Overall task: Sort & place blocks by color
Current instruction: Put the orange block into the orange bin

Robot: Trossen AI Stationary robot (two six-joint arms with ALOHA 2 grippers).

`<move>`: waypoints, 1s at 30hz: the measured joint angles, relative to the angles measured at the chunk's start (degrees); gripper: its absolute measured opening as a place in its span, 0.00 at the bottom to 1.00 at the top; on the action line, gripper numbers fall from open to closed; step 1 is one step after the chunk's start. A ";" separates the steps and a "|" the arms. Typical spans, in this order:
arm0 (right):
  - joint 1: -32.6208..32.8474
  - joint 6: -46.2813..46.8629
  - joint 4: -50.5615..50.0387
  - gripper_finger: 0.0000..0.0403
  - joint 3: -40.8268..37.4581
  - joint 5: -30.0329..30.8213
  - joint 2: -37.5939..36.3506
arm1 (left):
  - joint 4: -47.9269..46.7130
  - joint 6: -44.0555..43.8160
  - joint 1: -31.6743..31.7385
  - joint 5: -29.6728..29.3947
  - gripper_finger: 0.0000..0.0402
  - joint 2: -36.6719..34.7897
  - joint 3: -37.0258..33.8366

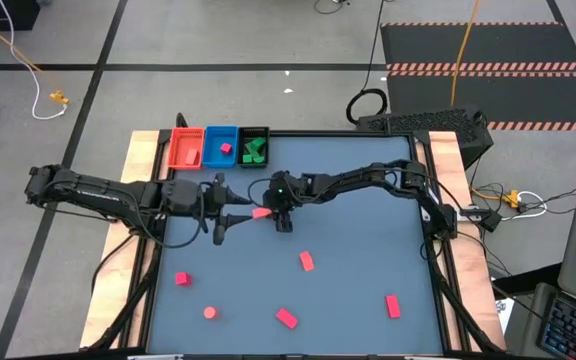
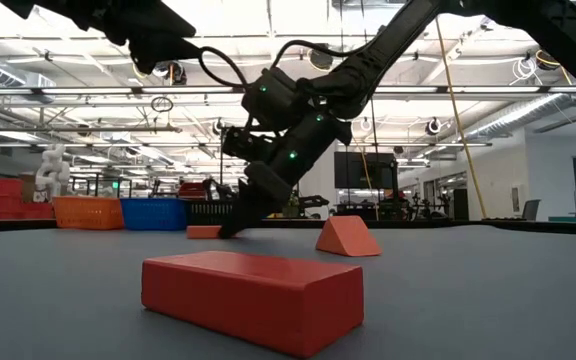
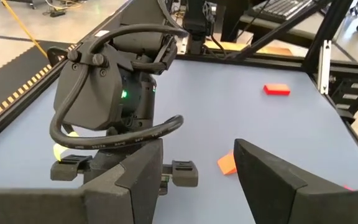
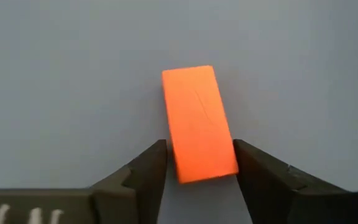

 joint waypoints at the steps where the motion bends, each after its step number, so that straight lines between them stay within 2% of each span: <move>1: 0.00 -0.02 0.05 0.40 0.00 0.03 0.02 | -0.43 0.04 0.00 -0.01 0.50 0.00 0.00; 5: 0.00 -0.14 0.07 0.30 0.00 0.08 0.05 | -1.96 0.05 0.00 -0.01 0.50 0.00 0.00; 16: 0.76 1.35 -0.73 0.30 -0.09 0.53 -0.67 | -5.69 2.14 0.00 -0.09 0.50 0.00 0.00; 23: 2.22 2.83 -2.05 0.31 -0.33 1.19 -3.58 | -7.19 8.71 0.02 -6.96 0.50 0.14 0.00; 27: 3.58 2.74 -1.50 0.31 -0.29 6.42 -6.67 | -7.30 9.50 -0.36 -9.03 0.50 0.42 0.01; 30: 5.17 0.26 -2.02 0.31 -0.29 13.97 -8.82 | -7.58 7.53 -0.35 -11.14 0.50 0.74 0.00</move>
